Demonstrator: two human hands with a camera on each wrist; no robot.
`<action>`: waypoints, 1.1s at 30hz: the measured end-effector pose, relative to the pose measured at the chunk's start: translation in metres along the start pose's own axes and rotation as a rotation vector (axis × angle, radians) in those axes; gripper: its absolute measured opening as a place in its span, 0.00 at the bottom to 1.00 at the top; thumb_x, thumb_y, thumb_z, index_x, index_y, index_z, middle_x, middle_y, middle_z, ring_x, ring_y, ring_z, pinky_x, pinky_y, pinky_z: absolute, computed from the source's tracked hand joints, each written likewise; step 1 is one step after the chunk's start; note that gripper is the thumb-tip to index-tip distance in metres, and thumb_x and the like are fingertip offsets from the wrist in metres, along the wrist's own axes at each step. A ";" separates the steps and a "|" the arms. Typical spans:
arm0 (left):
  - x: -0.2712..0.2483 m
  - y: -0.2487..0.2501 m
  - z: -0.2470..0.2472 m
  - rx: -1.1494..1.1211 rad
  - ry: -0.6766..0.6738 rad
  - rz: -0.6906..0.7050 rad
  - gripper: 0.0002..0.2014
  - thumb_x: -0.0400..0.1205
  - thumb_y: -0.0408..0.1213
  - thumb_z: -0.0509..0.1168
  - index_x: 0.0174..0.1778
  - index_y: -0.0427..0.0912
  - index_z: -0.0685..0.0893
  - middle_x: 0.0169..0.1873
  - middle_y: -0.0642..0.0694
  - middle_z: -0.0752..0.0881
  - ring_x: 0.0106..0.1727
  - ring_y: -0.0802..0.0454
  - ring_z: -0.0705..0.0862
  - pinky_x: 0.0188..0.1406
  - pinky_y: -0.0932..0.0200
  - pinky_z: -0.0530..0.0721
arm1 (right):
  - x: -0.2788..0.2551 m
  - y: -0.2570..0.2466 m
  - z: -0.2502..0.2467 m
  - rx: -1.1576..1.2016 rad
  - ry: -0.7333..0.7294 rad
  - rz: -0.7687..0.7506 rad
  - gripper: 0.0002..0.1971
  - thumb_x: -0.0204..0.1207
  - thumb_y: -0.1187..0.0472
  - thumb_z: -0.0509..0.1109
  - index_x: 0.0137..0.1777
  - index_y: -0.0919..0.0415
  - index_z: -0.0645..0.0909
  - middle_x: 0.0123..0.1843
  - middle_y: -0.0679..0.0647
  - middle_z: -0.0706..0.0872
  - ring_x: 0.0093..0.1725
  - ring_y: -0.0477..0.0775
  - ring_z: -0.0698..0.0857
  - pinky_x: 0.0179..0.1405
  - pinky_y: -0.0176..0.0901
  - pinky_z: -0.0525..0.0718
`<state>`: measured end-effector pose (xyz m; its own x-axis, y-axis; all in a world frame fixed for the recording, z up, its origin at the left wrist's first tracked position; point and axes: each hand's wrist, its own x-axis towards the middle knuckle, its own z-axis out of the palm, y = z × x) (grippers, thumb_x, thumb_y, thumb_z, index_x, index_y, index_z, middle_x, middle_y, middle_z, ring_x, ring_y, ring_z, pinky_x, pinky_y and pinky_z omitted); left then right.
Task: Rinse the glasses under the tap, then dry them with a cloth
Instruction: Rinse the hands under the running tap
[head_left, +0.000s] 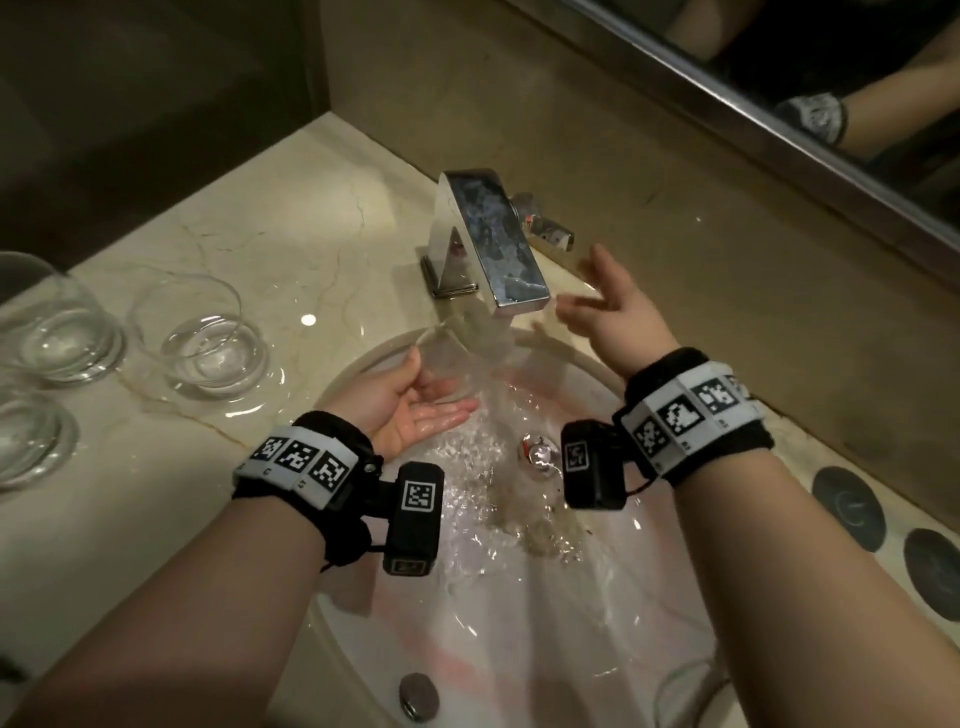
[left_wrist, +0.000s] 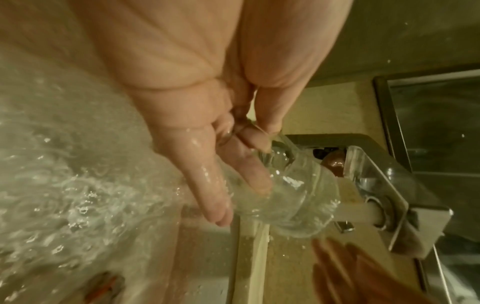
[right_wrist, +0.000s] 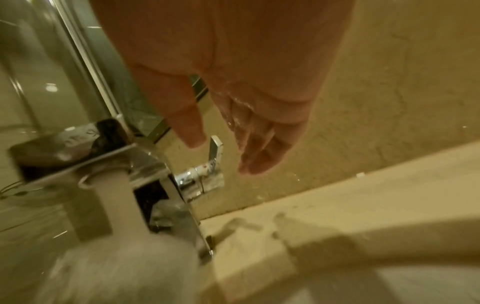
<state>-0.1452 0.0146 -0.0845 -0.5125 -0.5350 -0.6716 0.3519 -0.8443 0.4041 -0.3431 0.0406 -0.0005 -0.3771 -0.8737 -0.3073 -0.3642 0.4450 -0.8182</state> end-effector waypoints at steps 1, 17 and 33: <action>0.000 -0.001 0.000 0.032 -0.003 -0.002 0.16 0.86 0.44 0.54 0.37 0.37 0.72 0.42 0.32 0.87 0.37 0.35 0.90 0.37 0.45 0.89 | 0.005 -0.006 -0.003 -0.007 0.017 -0.011 0.37 0.79 0.73 0.64 0.83 0.55 0.52 0.81 0.49 0.66 0.70 0.49 0.76 0.56 0.34 0.80; -0.048 0.000 -0.002 0.468 0.017 0.128 0.08 0.86 0.39 0.56 0.47 0.38 0.75 0.43 0.35 0.83 0.46 0.38 0.86 0.44 0.50 0.89 | -0.050 -0.017 0.006 -0.336 -0.129 -0.004 0.33 0.80 0.63 0.66 0.82 0.51 0.57 0.81 0.51 0.65 0.74 0.55 0.73 0.71 0.46 0.71; -0.129 -0.064 -0.012 0.235 -0.234 -0.056 0.14 0.85 0.45 0.57 0.44 0.36 0.79 0.48 0.37 0.88 0.45 0.38 0.90 0.32 0.50 0.90 | -0.178 -0.032 0.020 -0.701 -0.178 -0.046 0.40 0.67 0.53 0.80 0.76 0.53 0.63 0.70 0.53 0.79 0.65 0.55 0.79 0.58 0.43 0.76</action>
<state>-0.0926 0.1382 -0.0311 -0.7014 -0.4571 -0.5469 0.1417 -0.8414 0.5215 -0.2471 0.1782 0.0702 -0.2258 -0.8867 -0.4035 -0.8591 0.3765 -0.3467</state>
